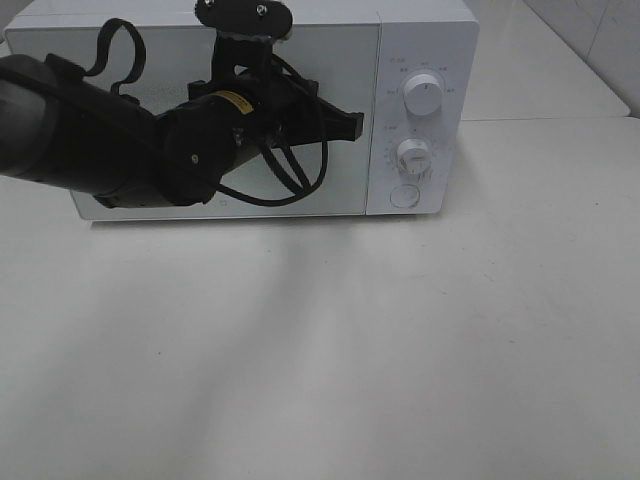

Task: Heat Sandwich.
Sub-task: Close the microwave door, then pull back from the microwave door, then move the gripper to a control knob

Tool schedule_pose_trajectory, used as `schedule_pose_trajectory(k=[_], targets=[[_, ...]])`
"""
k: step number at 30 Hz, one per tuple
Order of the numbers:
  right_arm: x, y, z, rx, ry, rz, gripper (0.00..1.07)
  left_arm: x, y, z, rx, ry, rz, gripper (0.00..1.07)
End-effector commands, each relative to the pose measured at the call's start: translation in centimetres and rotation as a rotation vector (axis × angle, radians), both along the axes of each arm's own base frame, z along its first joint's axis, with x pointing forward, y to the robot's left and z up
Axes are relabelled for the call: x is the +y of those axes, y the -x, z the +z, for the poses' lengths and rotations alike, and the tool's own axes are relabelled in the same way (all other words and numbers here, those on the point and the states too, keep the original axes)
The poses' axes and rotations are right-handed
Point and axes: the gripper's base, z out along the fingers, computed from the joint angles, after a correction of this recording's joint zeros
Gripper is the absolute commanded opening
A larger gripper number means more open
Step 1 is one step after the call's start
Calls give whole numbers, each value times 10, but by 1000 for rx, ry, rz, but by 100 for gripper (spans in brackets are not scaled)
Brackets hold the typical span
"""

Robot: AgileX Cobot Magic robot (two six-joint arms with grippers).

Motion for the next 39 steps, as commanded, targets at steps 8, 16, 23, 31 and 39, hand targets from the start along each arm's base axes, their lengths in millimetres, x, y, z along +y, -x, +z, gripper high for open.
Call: schedule_pose_trajectory(k=[8,16,23,31,39], targets=[[0,3,0,-34,-4,-4,76,10,-3,20,126,50,21,0],[0,3,0,-34,-4,-4,76,9,17,29,338,-8,-101,0],[0,3,0,-34,-4,-4,76,10,39,32,539,-74,-210,0],[0,3,0,-34,-4,-4,76,14,62,29,810,-118,-275,65],[0,3,0,-34,-4,-4,76,26,84,40,942,-237,-348,104]])
